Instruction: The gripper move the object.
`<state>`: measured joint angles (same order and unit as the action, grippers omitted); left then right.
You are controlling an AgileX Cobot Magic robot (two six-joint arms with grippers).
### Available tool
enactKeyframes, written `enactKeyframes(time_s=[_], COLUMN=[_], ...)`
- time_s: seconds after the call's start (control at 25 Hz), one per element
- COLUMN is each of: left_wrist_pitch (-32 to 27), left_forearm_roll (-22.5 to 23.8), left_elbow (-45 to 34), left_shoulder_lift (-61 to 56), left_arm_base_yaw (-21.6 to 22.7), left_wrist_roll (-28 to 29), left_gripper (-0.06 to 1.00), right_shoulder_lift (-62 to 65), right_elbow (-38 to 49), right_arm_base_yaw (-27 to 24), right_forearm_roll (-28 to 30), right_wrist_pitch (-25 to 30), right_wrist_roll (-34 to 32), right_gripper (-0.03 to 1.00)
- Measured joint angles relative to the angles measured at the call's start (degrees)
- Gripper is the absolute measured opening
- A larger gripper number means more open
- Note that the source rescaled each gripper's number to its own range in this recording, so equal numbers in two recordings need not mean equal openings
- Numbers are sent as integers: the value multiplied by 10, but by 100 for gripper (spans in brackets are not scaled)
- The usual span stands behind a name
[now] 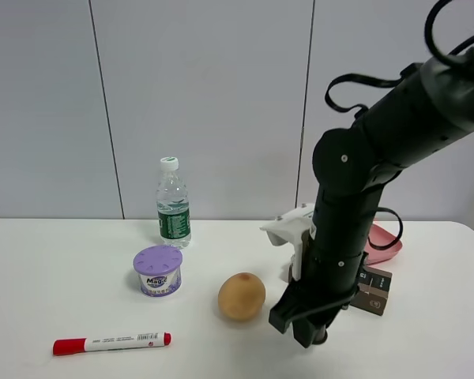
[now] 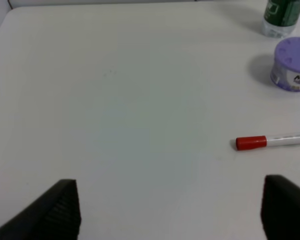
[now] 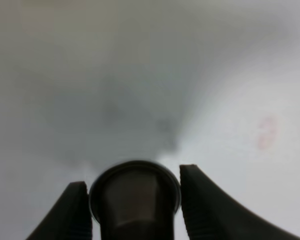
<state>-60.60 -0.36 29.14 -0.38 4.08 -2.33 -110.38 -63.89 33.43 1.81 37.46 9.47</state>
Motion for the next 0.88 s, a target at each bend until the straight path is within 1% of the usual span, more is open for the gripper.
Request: enactKeyframes(time_s=[0.2,0.36,0.56,0.72,0.88], left_wrist_pitch=[0,0,0,0,0], left_forearm_roll=[0,0,0,0,0], left_elbow=[0,0,0,0,0], left_shoulder_lift=[0,0,0,0,0], left_arm_base_yaw=[0,0,0,0,0], left_wrist_roll=[0,0,0,0,0], left_gripper=[100,100,100,100,100], right_shoulder_lift=[50,68,60,21,-41], right_elbow=[-6,-62,-197,-313,-395], right_arm_base_yaw=[0,0,-2,-10,-18], right_forearm_roll=[4,12,35,51,70], right_wrist_pitch=[6,28,87,116,118], right_wrist_roll=[0,0,-1,-3,-7], right_gripper=[0,0,0,0,0])
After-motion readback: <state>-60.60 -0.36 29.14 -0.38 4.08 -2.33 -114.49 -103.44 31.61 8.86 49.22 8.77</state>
